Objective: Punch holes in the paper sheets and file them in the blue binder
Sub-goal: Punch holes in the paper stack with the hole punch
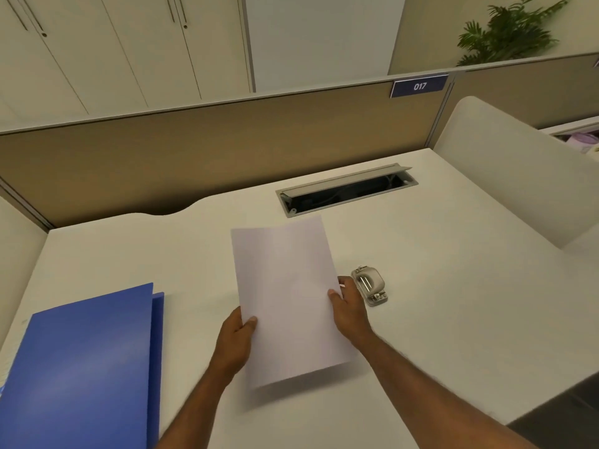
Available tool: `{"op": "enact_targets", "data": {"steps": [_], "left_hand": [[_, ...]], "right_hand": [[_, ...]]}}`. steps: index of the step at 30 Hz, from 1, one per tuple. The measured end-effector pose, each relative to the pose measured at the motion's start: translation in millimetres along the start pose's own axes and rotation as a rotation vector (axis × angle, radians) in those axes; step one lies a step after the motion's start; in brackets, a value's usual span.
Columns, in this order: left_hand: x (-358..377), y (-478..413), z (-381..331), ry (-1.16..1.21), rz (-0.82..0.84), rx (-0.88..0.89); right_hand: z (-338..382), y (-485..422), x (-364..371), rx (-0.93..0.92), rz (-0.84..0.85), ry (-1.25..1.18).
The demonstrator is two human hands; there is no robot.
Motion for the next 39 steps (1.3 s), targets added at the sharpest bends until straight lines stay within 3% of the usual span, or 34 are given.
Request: {"op": "enact_targets", "data": {"steps": [8, 15, 20, 23, 29, 39], "left_hand": [[38.9, 1.2, 26.2, 0.288, 0.138, -0.208], [50.8, -10.0, 37.3, 0.181, -0.022, -0.164], [59.2, -16.4, 34.4, 0.19, -0.063, -0.162], [70.3, -18.5, 24.9, 0.177, -0.059, -0.147], [97.0, -24.3, 14.3, 0.126, -0.05, -0.142], [103.4, -29.1, 13.4, 0.057, -0.112, -0.148]], "right_hand": [[-30.7, -9.9, -12.8, 0.109, 0.081, -0.002], [-43.2, -17.9, -24.2, 0.124, 0.138, 0.154], [-29.3, -30.3, -87.8, -0.033, -0.239, 0.278], [-43.7, -47.7, -121.2, 0.029, -0.326, 0.275], [-69.0, -70.6, -121.1, 0.148, -0.072, 0.288], [-71.8, -72.3, -111.0, 0.161, -0.061, 0.214]]}}
Point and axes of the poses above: each hand's wrist, its own y-axis away from the middle knuckle, its own x-axis out of the palm, z = x × y, the point moved 8 cm from there along -y, towards the middle knuckle, and after that the axes turned 8 degrees about -x, right-handed, at the moved point
